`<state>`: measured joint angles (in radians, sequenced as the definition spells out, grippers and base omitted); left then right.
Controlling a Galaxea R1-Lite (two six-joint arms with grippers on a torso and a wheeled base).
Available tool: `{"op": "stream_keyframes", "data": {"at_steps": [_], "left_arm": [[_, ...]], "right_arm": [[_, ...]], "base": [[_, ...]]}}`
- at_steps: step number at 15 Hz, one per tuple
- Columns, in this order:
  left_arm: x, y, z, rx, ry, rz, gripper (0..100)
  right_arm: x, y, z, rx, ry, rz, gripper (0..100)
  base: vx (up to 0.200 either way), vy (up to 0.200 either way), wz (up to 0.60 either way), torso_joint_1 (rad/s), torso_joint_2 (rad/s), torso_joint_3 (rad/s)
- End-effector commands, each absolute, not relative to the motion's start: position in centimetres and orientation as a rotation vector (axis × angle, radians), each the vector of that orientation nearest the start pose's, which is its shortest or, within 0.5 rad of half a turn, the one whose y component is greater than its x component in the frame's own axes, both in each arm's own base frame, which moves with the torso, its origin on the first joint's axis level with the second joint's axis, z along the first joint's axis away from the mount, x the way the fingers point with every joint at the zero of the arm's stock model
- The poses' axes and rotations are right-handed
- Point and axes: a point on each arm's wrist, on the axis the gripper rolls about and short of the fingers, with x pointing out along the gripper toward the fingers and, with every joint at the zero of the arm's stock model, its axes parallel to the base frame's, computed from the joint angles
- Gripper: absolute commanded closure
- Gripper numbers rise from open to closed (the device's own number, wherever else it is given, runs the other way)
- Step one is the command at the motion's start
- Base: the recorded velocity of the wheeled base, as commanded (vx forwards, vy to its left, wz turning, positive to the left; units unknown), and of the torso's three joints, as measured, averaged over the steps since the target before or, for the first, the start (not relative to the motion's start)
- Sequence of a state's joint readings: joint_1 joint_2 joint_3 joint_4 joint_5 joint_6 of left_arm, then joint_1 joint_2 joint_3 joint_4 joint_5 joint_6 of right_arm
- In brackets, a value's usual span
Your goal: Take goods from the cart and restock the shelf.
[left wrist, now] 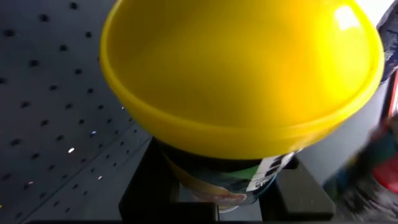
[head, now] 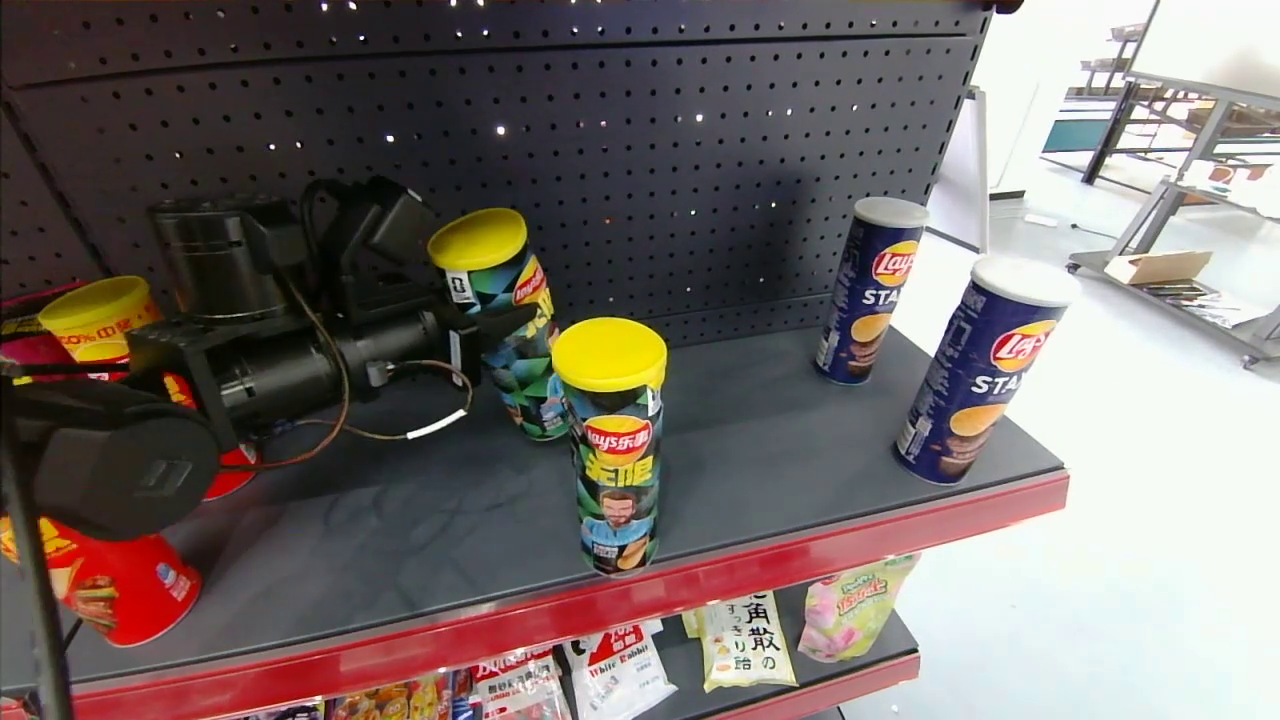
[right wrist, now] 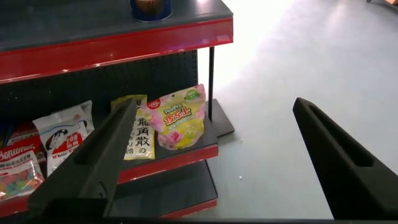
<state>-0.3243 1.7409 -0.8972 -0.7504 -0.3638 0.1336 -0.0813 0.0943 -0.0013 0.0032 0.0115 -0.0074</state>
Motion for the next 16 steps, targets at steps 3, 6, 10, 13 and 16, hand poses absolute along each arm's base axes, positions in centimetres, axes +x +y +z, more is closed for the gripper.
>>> {"op": "stream_keyframes", "data": {"at_steps": [3,6,10,13,16], "left_arm": [[33.1,-12.6,18.8,0.126,0.078,-0.71,100],[34.4,-13.3,18.6,0.127,0.062,-0.716,100],[35.1,-13.7,18.0,0.127,0.071,-0.718,100],[35.5,-14.0,18.0,0.127,0.063,-0.724,100],[35.5,-14.3,17.9,0.132,0.064,-0.73,100]], "right_arm": [[-1.5,0.2,7.7,-0.003,0.1,-0.069,0],[-1.5,0.2,7.7,-0.003,0.1,-0.069,0],[-1.5,0.2,7.7,-0.003,0.098,-0.069,0],[-1.5,0.2,7.7,-0.003,0.098,-0.069,0],[-1.5,0.2,7.7,-0.003,0.098,-0.069,0]], "base": [[0.0,0.0,0.0,0.0,0.0,0.0],[0.0,0.0,0.0,0.0,0.0,0.0],[0.0,0.0,0.0,0.0,0.0,0.0],[0.0,0.0,0.0,0.0,0.0,0.0],[0.0,0.0,0.0,0.0,0.0,0.0]]}}
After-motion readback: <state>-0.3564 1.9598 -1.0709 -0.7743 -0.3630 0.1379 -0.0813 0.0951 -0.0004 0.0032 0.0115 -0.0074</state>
